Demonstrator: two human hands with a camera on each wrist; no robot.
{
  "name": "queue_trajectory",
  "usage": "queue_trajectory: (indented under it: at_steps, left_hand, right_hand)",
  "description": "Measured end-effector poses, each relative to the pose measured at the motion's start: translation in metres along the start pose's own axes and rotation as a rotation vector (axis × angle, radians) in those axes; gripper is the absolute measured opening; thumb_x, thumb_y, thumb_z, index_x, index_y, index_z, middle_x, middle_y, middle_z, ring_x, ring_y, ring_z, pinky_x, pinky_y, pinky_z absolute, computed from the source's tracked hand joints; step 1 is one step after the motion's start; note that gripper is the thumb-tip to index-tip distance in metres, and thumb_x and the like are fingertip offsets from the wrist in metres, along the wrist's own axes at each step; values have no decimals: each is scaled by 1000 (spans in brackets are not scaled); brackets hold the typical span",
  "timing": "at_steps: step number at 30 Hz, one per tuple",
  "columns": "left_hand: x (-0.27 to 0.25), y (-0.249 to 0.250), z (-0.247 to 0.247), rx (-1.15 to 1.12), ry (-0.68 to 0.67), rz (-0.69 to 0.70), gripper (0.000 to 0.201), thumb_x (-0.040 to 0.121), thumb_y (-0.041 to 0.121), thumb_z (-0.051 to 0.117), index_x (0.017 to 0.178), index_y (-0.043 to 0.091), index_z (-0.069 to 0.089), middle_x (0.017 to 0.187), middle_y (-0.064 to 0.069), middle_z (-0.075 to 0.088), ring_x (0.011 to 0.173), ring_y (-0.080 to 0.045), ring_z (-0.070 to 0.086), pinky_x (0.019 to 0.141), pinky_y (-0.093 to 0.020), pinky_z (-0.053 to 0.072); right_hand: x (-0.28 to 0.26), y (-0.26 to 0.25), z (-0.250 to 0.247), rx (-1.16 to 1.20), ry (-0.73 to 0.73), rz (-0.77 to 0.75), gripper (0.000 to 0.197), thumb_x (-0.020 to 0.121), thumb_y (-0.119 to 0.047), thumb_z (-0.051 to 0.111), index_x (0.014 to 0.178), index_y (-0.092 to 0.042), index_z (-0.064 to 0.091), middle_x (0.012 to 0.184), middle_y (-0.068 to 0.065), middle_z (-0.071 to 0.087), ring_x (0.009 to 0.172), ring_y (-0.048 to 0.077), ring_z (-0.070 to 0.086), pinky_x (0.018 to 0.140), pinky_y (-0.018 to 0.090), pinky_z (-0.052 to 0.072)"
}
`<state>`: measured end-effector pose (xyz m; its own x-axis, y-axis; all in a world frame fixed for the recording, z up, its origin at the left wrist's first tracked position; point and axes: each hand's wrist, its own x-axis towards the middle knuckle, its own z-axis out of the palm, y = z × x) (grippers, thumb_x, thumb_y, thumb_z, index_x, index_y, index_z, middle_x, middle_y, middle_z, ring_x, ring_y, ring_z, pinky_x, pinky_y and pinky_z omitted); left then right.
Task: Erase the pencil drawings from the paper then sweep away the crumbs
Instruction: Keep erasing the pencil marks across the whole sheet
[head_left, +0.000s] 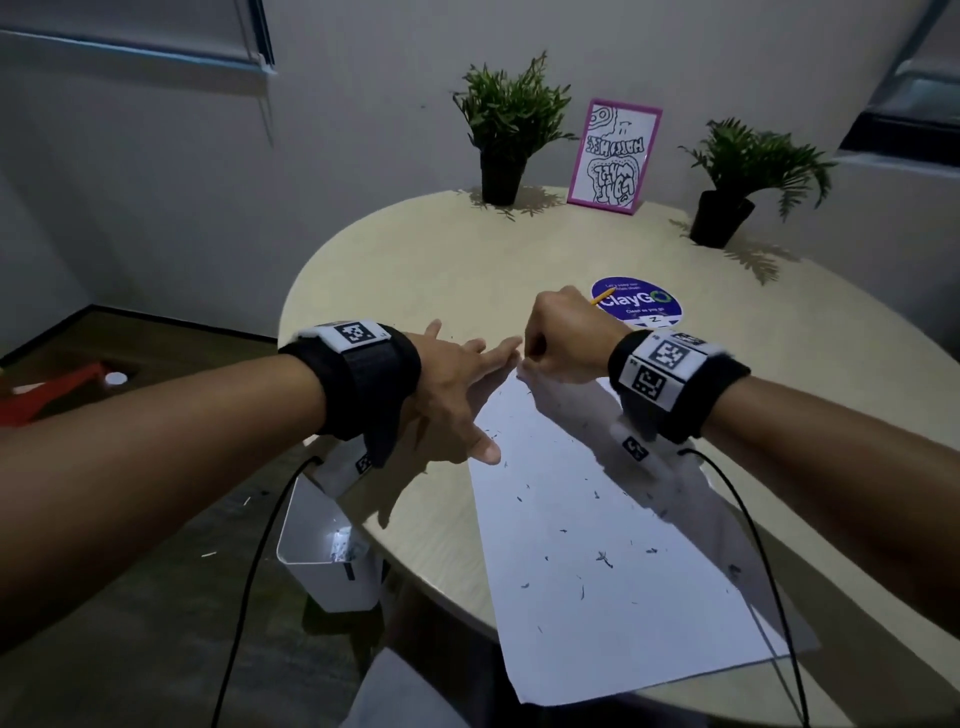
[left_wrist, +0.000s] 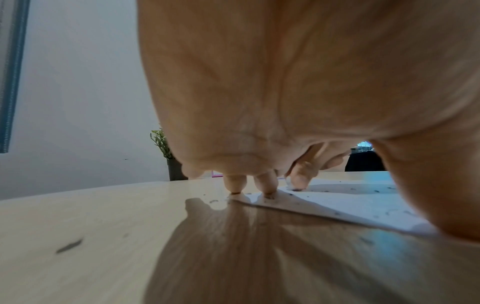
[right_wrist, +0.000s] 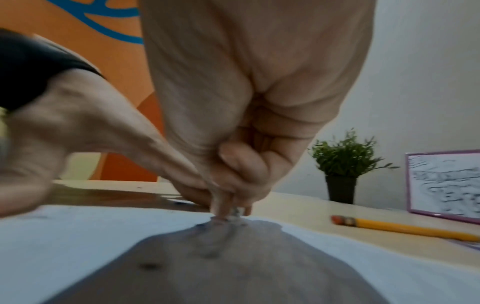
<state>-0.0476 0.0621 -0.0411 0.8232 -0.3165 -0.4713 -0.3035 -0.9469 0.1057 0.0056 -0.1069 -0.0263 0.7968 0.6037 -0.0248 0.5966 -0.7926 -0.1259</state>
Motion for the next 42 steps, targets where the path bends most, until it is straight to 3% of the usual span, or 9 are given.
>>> queue_trajectory:
  at_steps: [4, 11, 16, 22, 26, 31, 34, 37, 42]
  left_hand:
    - [-2, 3, -3, 11, 15, 19, 116, 72, 77, 65, 154, 41, -8, 161, 2, 26, 152, -15, 9, 118, -56, -17]
    - [-4, 5, -4, 2, -16, -10, 129, 70, 79, 65, 150, 39, -29, 167, 1, 3, 150, -7, -14, 116, -55, -21]
    - [-7, 9, -7, 15, -4, 8, 119, 76, 73, 65, 154, 38, -18, 166, 5, 14, 152, -11, 2, 117, -54, -19]
    - [0, 1, -1, -17, -9, 2, 133, 65, 83, 65, 150, 40, -28, 166, -1, 12, 150, -6, -14, 116, -57, -21]
    - [0, 3, -3, 8, 19, 16, 117, 72, 76, 67, 154, 38, -8, 156, 3, 34, 152, -14, 10, 117, -56, -18]
    - [8, -5, 2, 15, -9, 16, 135, 62, 89, 61, 148, 40, -31, 166, 10, 6, 148, -2, -19, 116, -57, -21]
    - [3, -1, -2, 18, -8, 18, 130, 68, 82, 64, 151, 38, -26, 166, 8, 11, 151, -5, -12, 117, -55, -20]
    - [0, 2, -4, 6, -2, 26, 121, 73, 75, 66, 154, 39, -16, 165, 4, 15, 153, -14, 1, 118, -53, -19]
    - [7, -3, 0, 24, -18, 35, 132, 67, 85, 62, 148, 39, -32, 166, 9, 6, 149, -4, -17, 115, -54, -23]
  right_hand:
    - [-15, -20, 6, 8, -102, -112, 16, 80, -21, 78, 77, -7, 72, 65, 2, 56, 68, 22, 60, 57, 28, 47]
    - [2, 4, -1, -67, -20, 32, 24, 80, -24, 80, 82, -5, 66, 83, 14, 66, 74, 29, 64, 64, 36, 57]
    - [-17, -16, 3, 17, -161, -118, 15, 81, -26, 80, 77, -13, 75, 65, -5, 56, 66, 12, 59, 60, 28, 51]
    - [-7, -1, 1, 7, -32, -12, 14, 80, -20, 80, 79, -7, 75, 74, 10, 67, 70, 21, 61, 56, 26, 50]
    - [-18, -16, 4, 34, -169, -107, 15, 80, -22, 79, 73, -9, 75, 61, 5, 66, 58, 14, 65, 58, 29, 57]
    - [-4, 7, -9, -14, -76, -3, 22, 81, -27, 78, 72, -8, 77, 60, 6, 69, 57, 17, 63, 61, 31, 59]
    - [-8, -6, 0, -34, -44, -8, 21, 81, -21, 79, 78, -5, 65, 76, 10, 62, 66, 24, 61, 57, 29, 52]
    - [-19, -15, 6, 53, -129, -110, 18, 79, -21, 80, 73, -7, 71, 61, 5, 65, 58, 14, 63, 57, 29, 54]
    - [-5, 13, -7, 28, -44, -17, 20, 81, -24, 77, 69, -8, 77, 55, 3, 68, 49, 7, 60, 59, 33, 58]
